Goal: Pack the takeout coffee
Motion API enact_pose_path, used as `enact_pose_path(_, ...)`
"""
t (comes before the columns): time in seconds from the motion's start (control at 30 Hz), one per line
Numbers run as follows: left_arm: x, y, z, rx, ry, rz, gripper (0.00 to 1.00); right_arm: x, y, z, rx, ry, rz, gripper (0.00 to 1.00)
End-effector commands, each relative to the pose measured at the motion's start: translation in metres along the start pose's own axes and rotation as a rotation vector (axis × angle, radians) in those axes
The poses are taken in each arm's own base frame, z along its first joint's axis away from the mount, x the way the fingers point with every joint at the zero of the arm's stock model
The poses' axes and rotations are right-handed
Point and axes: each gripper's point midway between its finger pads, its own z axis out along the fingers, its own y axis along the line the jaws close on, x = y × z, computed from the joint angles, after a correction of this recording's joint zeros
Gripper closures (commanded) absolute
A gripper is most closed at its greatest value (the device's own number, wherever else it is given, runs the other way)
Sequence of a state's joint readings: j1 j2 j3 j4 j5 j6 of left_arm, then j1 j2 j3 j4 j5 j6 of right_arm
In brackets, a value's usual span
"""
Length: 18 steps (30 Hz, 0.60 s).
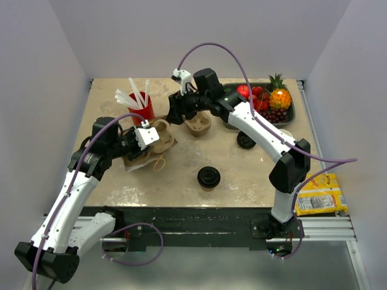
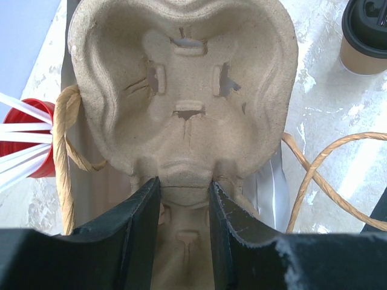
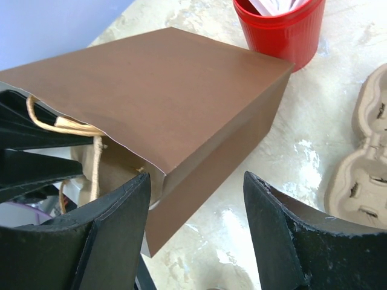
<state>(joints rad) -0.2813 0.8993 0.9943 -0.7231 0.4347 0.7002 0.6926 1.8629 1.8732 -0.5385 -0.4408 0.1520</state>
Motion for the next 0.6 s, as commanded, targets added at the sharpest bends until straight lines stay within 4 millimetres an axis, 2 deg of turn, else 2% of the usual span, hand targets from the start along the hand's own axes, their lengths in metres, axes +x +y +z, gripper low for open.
enact_pose_path(0.0,-0.014,0.008,-0.004,-0.020,-0.043,0.028,1.00,-0.004,0.003,-0.016,0.029,-0.014,-0.040,0.34)
enact_pose_path(0.27,-0.011,0.009,-0.003,-0.027,-0.031,0.021,1.00,0.010,-0.001,-0.012,0.072,0.027,-0.038,0.39)
enact_pose_path(0.57,-0.007,0.011,-0.007,-0.045,-0.003,0.014,1.00,-0.002,-0.006,-0.025,0.133,0.002,-0.105,0.53)
